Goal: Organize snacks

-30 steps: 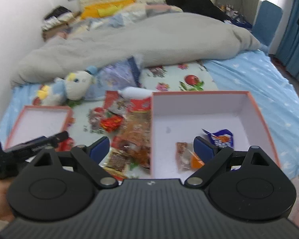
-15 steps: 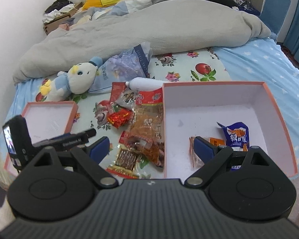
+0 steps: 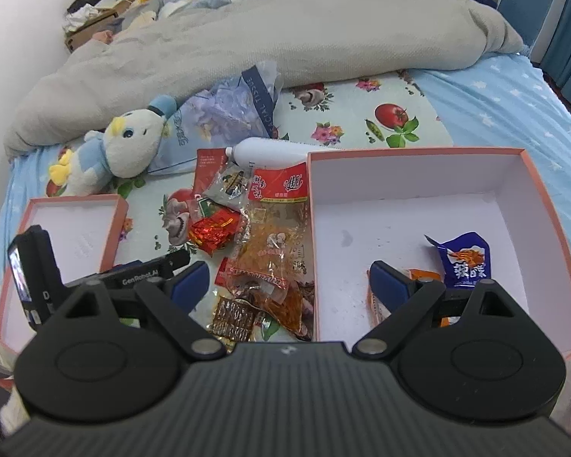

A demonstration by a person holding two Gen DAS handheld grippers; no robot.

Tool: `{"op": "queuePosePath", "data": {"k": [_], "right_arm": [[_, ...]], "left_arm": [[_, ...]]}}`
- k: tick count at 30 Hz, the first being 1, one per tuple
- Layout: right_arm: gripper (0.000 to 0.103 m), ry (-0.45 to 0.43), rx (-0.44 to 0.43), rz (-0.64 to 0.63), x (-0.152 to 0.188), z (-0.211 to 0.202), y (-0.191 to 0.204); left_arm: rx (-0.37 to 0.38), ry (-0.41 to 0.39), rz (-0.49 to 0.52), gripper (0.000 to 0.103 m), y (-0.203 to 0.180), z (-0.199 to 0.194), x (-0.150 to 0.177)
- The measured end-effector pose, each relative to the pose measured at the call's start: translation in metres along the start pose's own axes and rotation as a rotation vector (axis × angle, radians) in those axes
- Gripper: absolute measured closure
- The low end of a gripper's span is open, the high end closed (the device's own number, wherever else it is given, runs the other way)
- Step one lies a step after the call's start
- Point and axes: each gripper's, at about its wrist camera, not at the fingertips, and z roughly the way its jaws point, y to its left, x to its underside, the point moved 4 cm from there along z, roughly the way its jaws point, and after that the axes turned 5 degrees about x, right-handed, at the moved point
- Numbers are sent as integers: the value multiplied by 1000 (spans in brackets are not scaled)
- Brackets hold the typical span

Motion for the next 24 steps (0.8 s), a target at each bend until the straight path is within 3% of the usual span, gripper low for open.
{"op": "queuePosePath", "data": {"k": [5,13,19,24], "right_arm": [[11,58,-52,-8,1,42,13],[9,118,-39,-34,-2,103,23],[9,77,-98,-6,-6,112,16],[12,-77,-124,9,-18,88,9]], "left_arm": [[51,12,-38,15,7,21,-8],[167,36,-67,32,15,37,-23],[241,57,-101,44,16,50,-26],[249,73,-114,53,18,60,-26]]}}
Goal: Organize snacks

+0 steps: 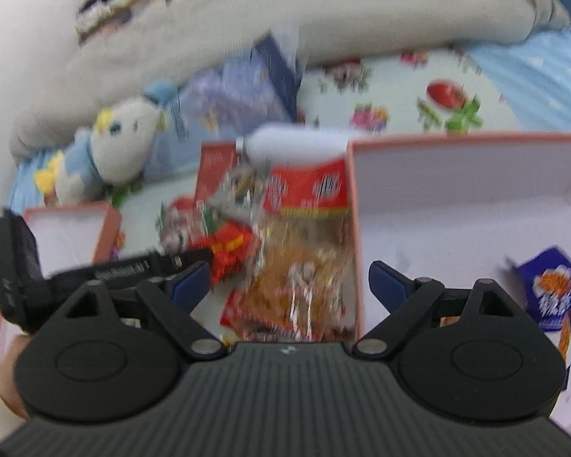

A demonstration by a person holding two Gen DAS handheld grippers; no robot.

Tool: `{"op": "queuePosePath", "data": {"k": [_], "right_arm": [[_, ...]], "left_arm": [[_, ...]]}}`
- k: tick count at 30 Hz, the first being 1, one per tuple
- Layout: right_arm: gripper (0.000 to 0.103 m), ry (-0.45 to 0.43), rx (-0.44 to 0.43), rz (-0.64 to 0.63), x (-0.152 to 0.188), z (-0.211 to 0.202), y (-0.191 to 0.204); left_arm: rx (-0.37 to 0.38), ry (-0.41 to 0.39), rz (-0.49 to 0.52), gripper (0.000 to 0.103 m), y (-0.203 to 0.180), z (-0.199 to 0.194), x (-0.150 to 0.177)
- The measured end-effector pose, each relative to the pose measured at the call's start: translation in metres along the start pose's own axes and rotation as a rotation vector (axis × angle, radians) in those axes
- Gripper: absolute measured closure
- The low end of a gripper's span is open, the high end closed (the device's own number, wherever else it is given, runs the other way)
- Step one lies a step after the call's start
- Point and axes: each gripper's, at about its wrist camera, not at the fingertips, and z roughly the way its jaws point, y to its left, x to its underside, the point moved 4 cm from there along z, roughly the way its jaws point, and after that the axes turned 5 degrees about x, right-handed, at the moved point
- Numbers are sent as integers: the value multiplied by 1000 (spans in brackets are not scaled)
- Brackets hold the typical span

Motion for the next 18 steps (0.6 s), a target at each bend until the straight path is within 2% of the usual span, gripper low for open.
{"op": "queuePosePath", "data": {"k": [3,6,7,8,10,14,18], "right_arm": [[12,-62,-44,-30,-4,-9,5],[12,-62,-144,-37,-1,-8,13],[13,-54,-163,-47,2,-5,16],[22,-41,-167,-62,6,0,19],[31,-11,-159,-98,16,11,27],[31,-32,-99,-198,35,23,42],[32,-87,11,-343,41,36,49]], "left_arm": [[6,5,-11,58,3,5,-1],[22,11,-33,58,8,9,1],[32,11,-42,58,9,10,1],[43,10,-53,59,12,10,2],[53,13,-71,61,15,12,3],[72,0,-79,66,17,11,4],[92,-10,-76,69,21,8,0]]}}
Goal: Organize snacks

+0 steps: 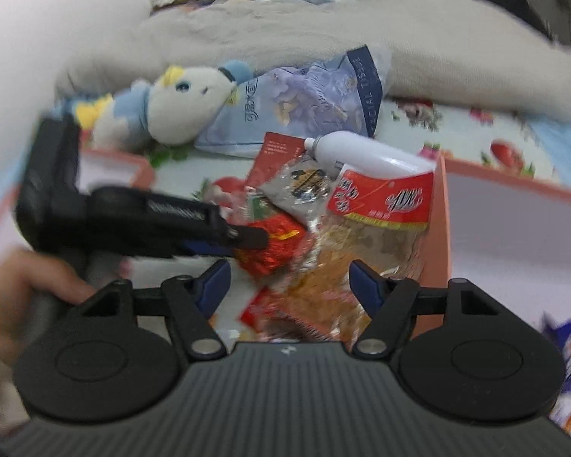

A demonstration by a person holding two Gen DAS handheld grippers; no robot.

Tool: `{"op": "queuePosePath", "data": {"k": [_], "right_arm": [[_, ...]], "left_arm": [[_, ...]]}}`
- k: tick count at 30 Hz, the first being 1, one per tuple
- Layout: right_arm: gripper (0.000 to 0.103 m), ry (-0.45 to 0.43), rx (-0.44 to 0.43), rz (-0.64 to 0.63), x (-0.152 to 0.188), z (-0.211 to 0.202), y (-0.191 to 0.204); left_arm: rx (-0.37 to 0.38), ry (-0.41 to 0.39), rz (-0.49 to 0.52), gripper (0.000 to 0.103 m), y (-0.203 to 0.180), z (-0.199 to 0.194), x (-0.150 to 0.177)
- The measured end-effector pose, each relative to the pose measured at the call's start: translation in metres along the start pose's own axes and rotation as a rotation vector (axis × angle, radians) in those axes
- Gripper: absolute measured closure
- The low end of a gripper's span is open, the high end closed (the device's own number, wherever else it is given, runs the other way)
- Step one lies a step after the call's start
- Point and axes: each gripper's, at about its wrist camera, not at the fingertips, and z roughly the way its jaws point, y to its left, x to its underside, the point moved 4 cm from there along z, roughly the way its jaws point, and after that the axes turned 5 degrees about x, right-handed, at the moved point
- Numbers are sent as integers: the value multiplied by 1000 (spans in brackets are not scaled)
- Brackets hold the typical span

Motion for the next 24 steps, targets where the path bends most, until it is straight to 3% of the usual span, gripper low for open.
{"op": "queuePosePath", "data": {"k": [4,11,15,18,21,24], "right_arm": [[31,-8,51,-74,1,10,4],[28,78,134,-122,16,34,22],[21,56,230,-245,33,51,41],[21,54,248,-226,41,58,40],[24,37,235,-168,45,59,35],[52,56,226,-91,41,60,26]], "left_arm": [[11,-15,-8,70,4,-9,-1],[9,-62,-21,77,13,-28,1],[20,-85,-51,82,23,-37,5],[23,-100,-76,83,31,-44,8],[25,-97,-84,88,36,-46,13],[15,-101,-81,92,38,-49,16]]}}
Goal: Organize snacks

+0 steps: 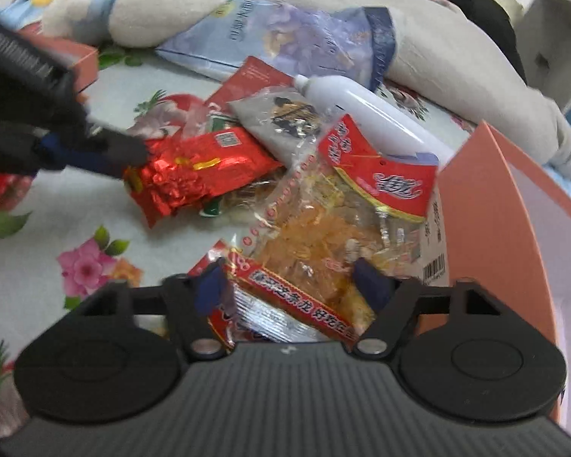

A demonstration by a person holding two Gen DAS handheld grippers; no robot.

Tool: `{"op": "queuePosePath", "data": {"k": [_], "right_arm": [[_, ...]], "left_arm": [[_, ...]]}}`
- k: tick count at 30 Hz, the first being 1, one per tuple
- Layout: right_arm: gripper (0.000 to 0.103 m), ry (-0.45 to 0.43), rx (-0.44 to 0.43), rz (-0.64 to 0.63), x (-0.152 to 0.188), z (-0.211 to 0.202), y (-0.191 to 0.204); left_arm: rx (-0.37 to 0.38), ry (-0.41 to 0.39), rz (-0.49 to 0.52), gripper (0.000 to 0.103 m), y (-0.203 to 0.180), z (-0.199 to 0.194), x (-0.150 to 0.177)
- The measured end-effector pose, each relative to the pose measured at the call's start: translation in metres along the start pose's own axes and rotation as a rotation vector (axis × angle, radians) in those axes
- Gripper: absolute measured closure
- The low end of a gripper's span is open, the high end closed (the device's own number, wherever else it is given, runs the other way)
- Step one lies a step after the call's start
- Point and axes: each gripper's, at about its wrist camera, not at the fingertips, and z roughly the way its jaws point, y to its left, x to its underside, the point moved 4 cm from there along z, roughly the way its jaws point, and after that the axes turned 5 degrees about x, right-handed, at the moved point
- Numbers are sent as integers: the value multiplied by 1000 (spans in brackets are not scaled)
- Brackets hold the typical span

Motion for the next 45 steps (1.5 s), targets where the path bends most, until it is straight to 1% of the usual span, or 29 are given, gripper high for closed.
{"op": "queuePosePath", "data": {"k": [2,5,9,11,12,14,22,35,37,40,42,45], "right_arm": [[61,5,-22,30,-1,-3,-4],[70,-22,-14,-14,1,-14,0],[73,-43,-16,-34,3,-31,1],[79,-63,-13,-48,6,-44,3],[80,-72,-6,-63,6,-48,5],[84,-92,-3,-89,9,-60,8],[86,-130,-14,-122,26,-95,10],[86,-169,-58,-172,82,-155,16],[86,-181,-53,-180,89,-161,16],[86,-203,-72,-192,99,-170,17],[85,-201,-84,-204,107,-172,17],[85,-202,-113,-173,114,-174,15]], "left_arm": [[6,-10,-1,93,1,-4,1],[3,-16,10,94,0,-7,5],[7,-34,8,96,-1,-17,10],[10,-46,4,98,-2,-25,13],[10,-49,1,102,-3,-28,15],[2,-49,5,103,-5,-35,22],[-21,-77,11,103,-11,-67,52],[-68,-79,1,103,-20,-127,128],[-75,-83,-2,103,-21,-136,138],[-94,-89,16,103,-26,-150,150],[-103,-88,24,103,-28,-156,157],[-135,-96,0,103,-26,-163,165]]}}
